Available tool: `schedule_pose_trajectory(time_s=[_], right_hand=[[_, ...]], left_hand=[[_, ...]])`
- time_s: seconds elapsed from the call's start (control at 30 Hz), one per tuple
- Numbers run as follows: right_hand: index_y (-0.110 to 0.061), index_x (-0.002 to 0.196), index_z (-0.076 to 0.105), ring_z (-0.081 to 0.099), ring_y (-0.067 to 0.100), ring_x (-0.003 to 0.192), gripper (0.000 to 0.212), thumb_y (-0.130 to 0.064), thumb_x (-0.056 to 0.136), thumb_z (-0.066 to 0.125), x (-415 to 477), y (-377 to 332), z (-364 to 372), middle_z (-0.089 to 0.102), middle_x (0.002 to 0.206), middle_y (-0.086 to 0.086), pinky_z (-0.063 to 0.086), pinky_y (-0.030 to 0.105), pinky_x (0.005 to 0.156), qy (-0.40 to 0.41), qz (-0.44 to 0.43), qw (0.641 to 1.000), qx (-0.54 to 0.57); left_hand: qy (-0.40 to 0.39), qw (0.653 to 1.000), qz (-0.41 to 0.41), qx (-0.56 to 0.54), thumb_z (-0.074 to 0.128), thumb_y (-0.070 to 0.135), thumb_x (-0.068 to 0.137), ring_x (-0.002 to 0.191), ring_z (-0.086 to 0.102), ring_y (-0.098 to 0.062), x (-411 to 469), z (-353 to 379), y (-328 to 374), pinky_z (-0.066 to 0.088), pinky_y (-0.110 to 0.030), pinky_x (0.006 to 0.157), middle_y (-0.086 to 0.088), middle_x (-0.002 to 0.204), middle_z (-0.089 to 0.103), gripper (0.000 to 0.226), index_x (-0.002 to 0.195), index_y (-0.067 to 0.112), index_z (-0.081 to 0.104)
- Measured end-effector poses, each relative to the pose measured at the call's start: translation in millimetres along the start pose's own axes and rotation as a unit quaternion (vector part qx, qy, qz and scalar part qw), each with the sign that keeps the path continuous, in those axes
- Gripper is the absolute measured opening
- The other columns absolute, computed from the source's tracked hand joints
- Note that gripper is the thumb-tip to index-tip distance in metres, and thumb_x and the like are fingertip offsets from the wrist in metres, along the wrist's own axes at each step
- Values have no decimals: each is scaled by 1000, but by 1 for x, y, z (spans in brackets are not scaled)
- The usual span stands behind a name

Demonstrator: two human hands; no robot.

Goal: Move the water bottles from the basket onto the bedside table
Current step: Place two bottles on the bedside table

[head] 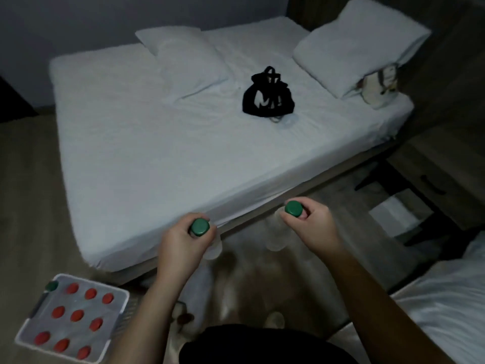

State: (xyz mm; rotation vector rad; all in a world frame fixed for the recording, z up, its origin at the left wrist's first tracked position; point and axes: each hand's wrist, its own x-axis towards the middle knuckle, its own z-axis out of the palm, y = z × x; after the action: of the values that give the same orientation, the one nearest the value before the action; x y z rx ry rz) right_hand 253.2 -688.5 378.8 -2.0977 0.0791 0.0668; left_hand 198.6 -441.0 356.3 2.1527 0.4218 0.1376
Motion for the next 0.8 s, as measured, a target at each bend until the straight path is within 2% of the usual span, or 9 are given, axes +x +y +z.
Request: schedule_pose_trajectory(time_s=[0.13, 0.33, 0.4, 0.47, 0.53, 0.6, 0.67, 0.73, 0.8], right_hand=[[-21, 84, 68, 63, 8, 73, 15, -12, 74, 75, 5, 43, -78, 67, 77, -9, 50, 19, 67, 36, 9, 999, -16], [-21, 87, 67, 63, 13, 75, 12, -19, 77, 73, 7, 91, -166, 67, 79, -2, 53, 30, 68, 108, 85, 990, -22], [-23, 84, 66, 61, 12, 73, 11, -17, 78, 73, 11, 105, -185, 65, 77, -4, 50, 24, 65, 138, 86, 986, -34], [-25, 86, 64, 58, 3, 70, 12, -17, 80, 72, 17, 116, -201, 62, 76, -10, 43, 10, 59, 152, 93, 983, -45], [-23, 89, 65, 56, -4, 71, 13, -16, 80, 72, 24, 128, -214, 62, 77, -13, 41, 1, 56, 173, 112, 978, -26], [-22, 88, 66, 57, -5, 68, 14, -14, 79, 72, 35, 140, -228, 62, 77, -15, 41, -1, 57, 199, 129, 971, -11], [-22, 86, 67, 60, -8, 65, 12, -15, 78, 74, 50, 153, -242, 63, 76, -14, 41, 2, 56, 224, 147, 963, -11], [-24, 83, 68, 58, -16, 66, 12, -16, 78, 74, 72, 164, -257, 64, 74, -13, 41, 1, 57, 241, 157, 957, -24], [-31, 80, 64, 58, -15, 67, 17, -16, 78, 74, 97, 172, -271, 63, 74, -17, 41, 1, 58, 258, 168, 951, -36]], left_hand=[[-27, 999, 20, -36, 75, 24, 74, 71, 63, -3, -2, 69, 57, 49, -23, 65, 7, 74, 70, 9, 79, 24, 69], [-108, 989, 82, -60, 77, 25, 74, 73, 62, 3, 7, 150, 126, 47, -11, 63, 10, 78, 70, 11, 82, 24, 69], [-132, 984, 93, -72, 77, 24, 74, 72, 62, 5, 14, 171, 147, 46, -8, 62, 11, 77, 70, 11, 82, 24, 70], [-154, 980, 105, -73, 77, 24, 74, 71, 62, 4, 23, 191, 166, 45, -7, 61, 11, 75, 70, 11, 81, 25, 70], [-176, 975, 118, -70, 77, 22, 73, 69, 62, 5, 37, 213, 180, 43, -5, 60, 10, 74, 69, 11, 80, 25, 69], [-193, 971, 127, -58, 77, 20, 72, 68, 61, 6, 55, 237, 194, 43, -4, 59, 11, 73, 69, 11, 79, 26, 70], [-215, 967, 130, -47, 77, 20, 72, 67, 62, 4, 76, 262, 207, 47, -12, 61, 9, 72, 70, 12, 78, 28, 69], [-230, 962, 145, -33, 76, 23, 72, 67, 63, -3, 100, 290, 219, 54, -28, 64, 5, 72, 70, 10, 78, 27, 70], [-247, 952, 181, -22, 75, 30, 71, 68, 64, -7, 128, 315, 235, 55, -34, 66, 5, 74, 70, 12, 80, 25, 70]])
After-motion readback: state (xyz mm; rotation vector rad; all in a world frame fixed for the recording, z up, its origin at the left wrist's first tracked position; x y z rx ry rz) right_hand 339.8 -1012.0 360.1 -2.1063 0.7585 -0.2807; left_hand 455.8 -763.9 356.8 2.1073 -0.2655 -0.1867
